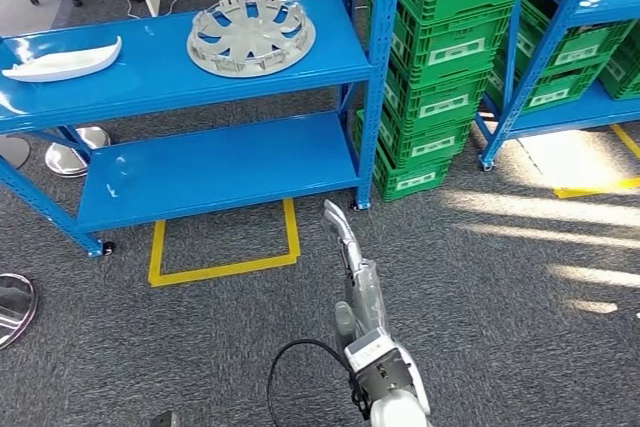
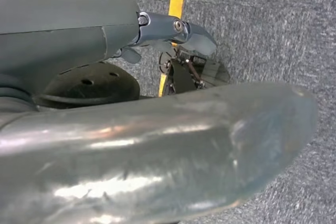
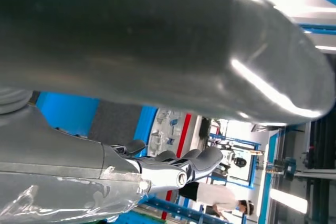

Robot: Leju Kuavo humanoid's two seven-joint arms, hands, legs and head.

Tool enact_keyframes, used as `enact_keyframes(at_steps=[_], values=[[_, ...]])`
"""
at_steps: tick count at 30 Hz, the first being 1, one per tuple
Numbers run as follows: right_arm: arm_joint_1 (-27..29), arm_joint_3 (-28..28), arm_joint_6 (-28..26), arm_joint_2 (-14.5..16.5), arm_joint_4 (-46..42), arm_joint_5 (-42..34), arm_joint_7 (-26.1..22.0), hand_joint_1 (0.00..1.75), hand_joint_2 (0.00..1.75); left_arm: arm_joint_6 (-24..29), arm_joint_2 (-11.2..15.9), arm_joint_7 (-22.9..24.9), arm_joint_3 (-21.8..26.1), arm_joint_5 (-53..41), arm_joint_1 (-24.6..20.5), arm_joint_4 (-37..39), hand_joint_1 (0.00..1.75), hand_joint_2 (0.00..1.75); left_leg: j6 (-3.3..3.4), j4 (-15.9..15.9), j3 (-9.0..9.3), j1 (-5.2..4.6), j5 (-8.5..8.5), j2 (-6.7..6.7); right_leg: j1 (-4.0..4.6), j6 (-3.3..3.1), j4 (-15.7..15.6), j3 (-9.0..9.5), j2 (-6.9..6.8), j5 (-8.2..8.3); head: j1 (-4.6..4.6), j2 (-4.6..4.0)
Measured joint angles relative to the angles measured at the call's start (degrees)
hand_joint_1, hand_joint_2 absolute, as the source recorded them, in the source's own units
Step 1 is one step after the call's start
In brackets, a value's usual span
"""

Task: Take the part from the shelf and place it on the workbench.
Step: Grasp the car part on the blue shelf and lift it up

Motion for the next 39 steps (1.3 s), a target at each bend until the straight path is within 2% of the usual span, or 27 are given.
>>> enact_keyframes(at_steps=[2,4,5,6,7,9,10,12,14,15,17,19,20,21,22,24,25,26,29,31,32,34,35,36,37,38,39], values=[[0.02,0.01,0.01,0.00,-0.02,0.00,-0.01,0.00,0.00,-0.28,0.07,-0.02,0.00,-0.07,0.00,0.00,0.00,0.00,-0.53,5.15,-2.39,0.07,-3.17,0.04,-0.21,-0.45,-0.16,0.01,-0.10,0.14,-0.29,0.00],[0.17,0.01,0.11,-0.01,-0.02,-0.07,0.04,0.00,0.00,-1.16,0.16,-0.08,0.01,0.04,0.08,0.00,0.00,0.00,-0.85,12.83,-6.12,0.13,-6.50,0.06,-0.21,-0.62,-0.15,-0.08,-0.16,0.15,-0.43,0.00],[0.30,0.01,0.18,-0.02,-0.02,-0.11,0.08,0.00,0.00,-1.83,0.20,-0.17,0.02,0.15,0.14,0.00,0.00,0.00,-0.91,15.06,-7.26,0.14,-6.87,0.06,-0.20,-0.64,-0.15,-0.10,-0.15,0.15,-0.44,0.00],[0.44,-0.01,0.25,-0.02,-0.02,-0.11,0.09,0.00,0.00,-2.60,0.23,-0.35,0.04,0.33,0.18,0.00,0.00,0.00,-0.93,15.31,-7.48,0.15,-6.17,0.06,-0.21,-0.64,-0.15,-0.09,-0.13,0.15,-0.47,0.00],[0.58,-0.03,0.26,-0.02,-0.03,-0.03,0.05,0.00,0.00,-3.44,0.28,-0.62,0.08,0.52,0.20,0.00,0.00,0.00,-0.91,13.33,-6.56,0.17,-4.46,0.07,-0.24,-0.61,-0.15,-0.04,-0.10,0.15,-0.48,0.00],[0.83,-0.10,0.06,-0.02,-0.27,0.38,-0.27,0.00,0.00,-5.01,0.33,-1.32,0.17,0.78,0.15,0.00,0.00,0.00,-0.85,5.76,-2.82,0.24,-0.62,0.11,-0.16,-0.33,-0.06,0.04,-0.02,0.09,-0.56,0.00],[0.91,-0.15,-0.13,-0.03,-0.48,0.66,-0.52,0.00,0.00,-5.65,0.33,-1.74,0.21,0.79,0.09,0.00,0.00,0.00,-0.65,2.45,-1.19,0.27,0.47,0.06,-0.03,-0.08,0.02,-0.03,0.05,0.07,-0.61,0.00],[1.11,-0.28,-0.48,-0.05,-0.91,1.04,-0.97,0.00,0.00,-6.78,0.31,-2.90,0.21,0.47,0.10,0.00,0.00,0.00,0.01,-0.55,0.10,0.19,0.86,-0.04,0.21,0.60,-0.02,-0.20,0.15,0.18,-0.61,0.00],[1.51,-0.47,0.01,-0.11,-1.28,0.06,-1.17,0.00,0.00,-7.85,0.32,-4.99,0.20,0.00,0.26,0.00,0.00,0.00,0.90,-0.79,0.04,0.15,1.01,-0.07,0.05,1.26,-0.21,-0.25,0.13,0.27,-0.52,0.00],[1.78,-0.62,0.70,-0.15,-1.55,-1.05,-1.33,0.00,0.00,-8.22,0.33,-6.23,0.17,-0.22,0.32,0.00,0.00,0.00,1.32,-0.89,0.06,0.18,1.12,-0.05,-0.03,1.57,0.38,-0.53,0.05,-0.22,-0.43,0.00],[2.45,-1.09,2.51,-0.28,-2.24,-3.65,-1.98,0.00,0.00,-8.62,0.34,-8.23,0.03,-1.09,0.34,0.00,0.00,0.00,1.96,-1.04,0.10,0.27,1.25,0.01,-0.10,2.04,5.11,-2.74,-0.10,-3.03,-0.10,0.00],[3.12,-1.60,3.85,-0.37,-2.77,-5.34,-2.70,0.00,0.00,-8.93,0.39,-8.06,-0.24,-2.40,0.41,0.00,0.00,0.00,2.23,-1.03,0.10,0.15,1.21,0.08,-0.10,2.27,12.96,-6.40,-0.15,-6.55,0.17,0.00],[3.41,-1.82,4.10,-0.39,-2.95,-5.69,-2.96,0.00,0.00,-8.96,0.41,-7.08,-0.40,-3.15,0.45,0.00,0.00,0.00,2.26,-1.02,0.11,0.09,1.19,0.10,-0.09,2.29,15.65,-7.69,-0.15,-7.31,0.18,0.00],[3.62,-1.99,4.18,-0.40,-3.10,-5.82,-3.13,0.00,0.00,-8.60,0.43,-5.67,-0.58,-3.98,0.48,0.00,0.00,0.00,2.26,-1.02,0.13,0.05,1.18,0.11,-0.09,2.25,16.35,-8.03,-0.15,-7.03,0.21,0.00],[3.74,-2.14,4.10,-0.41,-3.27,-5.77,-3.21,0.00,0.00,-7.53,0.43,-3.71,-0.89,-5.03,0.49,0.00,0.00,0.00,2.24,-1.01,0.19,0.04,1.16,0.08,-0.09,2.16,14.69,-7.21,-0.15,-5.70,0.22,0.00],[3.78,-2.35,3.91,-0.36,-3.63,-5.48,-3.07,0.00,0.00,-3.47,0.38,1.46,-2.00,-7.68,0.47,0.00,0.00,0.00,2.00,-0.95,0.35,0.02,1.02,0.02,-0.11,1.92,7.07,-3.31,-0.19,-2.16,0.25,0.00],[3.73,-2.43,3.86,-0.27,-3.74,-5.30,-2.89,0.00,0.00,-1.12,0.34,4.14,-2.68,-8.87,0.45,0.00,0.00,0.00,1.75,-0.83,0.37,-0.07,0.91,-0.02,-0.10,1.72,3.53,-1.44,-0.15,-1.00,0.25,0.00],[3.68,-2.51,3.81,-0.15,-3.80,-5.12,-2.74,0.00,0.00,0.80,0.31,6.23,-3.25,-9.69,0.45,0.00,0.00,0.00,1.44,-0.77,0.34,-0.15,0.86,-0.04,-0.06,1.52,1.32,-0.30,-0.10,-0.49,0.23,0.00],[3.64,-2.74,3.61,0.14,-3.82,-4.45,-2.51,0.00,0.00,3.08,0.26,8.47,-4.23,-10.20,0.40,0.00,0.00,0.00,0.52,-0.96,0.26,-0.13,1.01,-0.09,0.10,0.58,0.19,0.12,-0.02,-0.30,0.20,0.00],[3.56,-2.83,3.23,0.29,-3.82,-3.55,-2.46,0.00,0.00,3.24,0.23,8.52,-4.54,-10.18,0.32,0.00,0.00,0.00,-0.04,0.48,-0.42,-0.04,-0.19,-0.08,-0.05,-0.13,-0.05,0.17,-0.35,-0.09,0.02,0.00],[3.53,-2.86,3.01,0.36,-3.82,-3.14,-2.45,0.00,0.00,3.31,0.23,8.41,-4.57,-10.16,0.29,0.00,0.00,0.00,-0.30,2.83,-1.51,-0.01,-1.68,-0.06,-0.16,-0.40,-0.16,0.21,-0.62,-0.03,-0.15,0.00],[3.56,-2.93,2.69,0.40,-3.81,-2.76,-2.45,0.00,0.00,3.49,0.24,8.04,-4.59,-10.08,0.31,0.00,0.00,0.00,-0.68,10.39,-5.18,0.03,-5.40,-0.01,-0.13,-0.67,-0.16,0.16,-1.26,-0.08,-0.46,0.00],[3.62,-2.98,2.60,0.40,-3.80,-2.70,-2.43,0.00,0.00,3.55,0.25,7.88,-4.59,-10.03,0.34,0.00,0.00,0.00,-0.78,13.71,-6.85,0.05,-6.51,-0.01,-0.11,-0.71,-0.16,0.16,-1.65,-0.11,-0.48,0.00],[3.65,-3.01,2.55,0.40,-3.80,-2.66,-2.41,0.00,0.00,3.59,0.26,7.78,-4.59,-10.01,0.37,0.00,0.00,0.00,-0.81,15.32,-7.74,0.05,-6.53,0.03,-0.09,-0.73,-0.16,0.17,-2.09,-0.13,-0.48,0.00],[3.66,-3.02,2.51,0.40,-3.80,-2.64,-2.39,0.00,0.00,3.61,0.27,7.74,-4.59,-9.99,0.38,0.00,0.00,0.00,-0.79,14.68,-7.53,0.05,-5.43,0.16,-0.09,-0.72,-0.16,0.21,-2.54,-0.16,-0.49,0.00],[3.65,-3.03,2.46,0.40,-3.80,-2.63,-2.37,0.00,0.00,3.66,0.29,7.71,-4.58,-9.96,0.37,0.00,0.00,0.00,-0.72,11.99,-6.25,0.05,-3.50,0.53,-0.11,-0.66,-0.15,0.28,-2.99,-0.20,-0.49,0.00],[3.65,-3.03,2.42,0.40,-3.80,-2.61,-2.37,0.00,0.00,3.77,0.30,7.69,-4.58,-9.92,0.32,0.00,0.00,0.00,-0.63,8.03,-4.24,0.03,-1.37,1.66,-0.07,-0.54,-0.15,0.40,-3.43,-0.27,-0.51,0.00]])
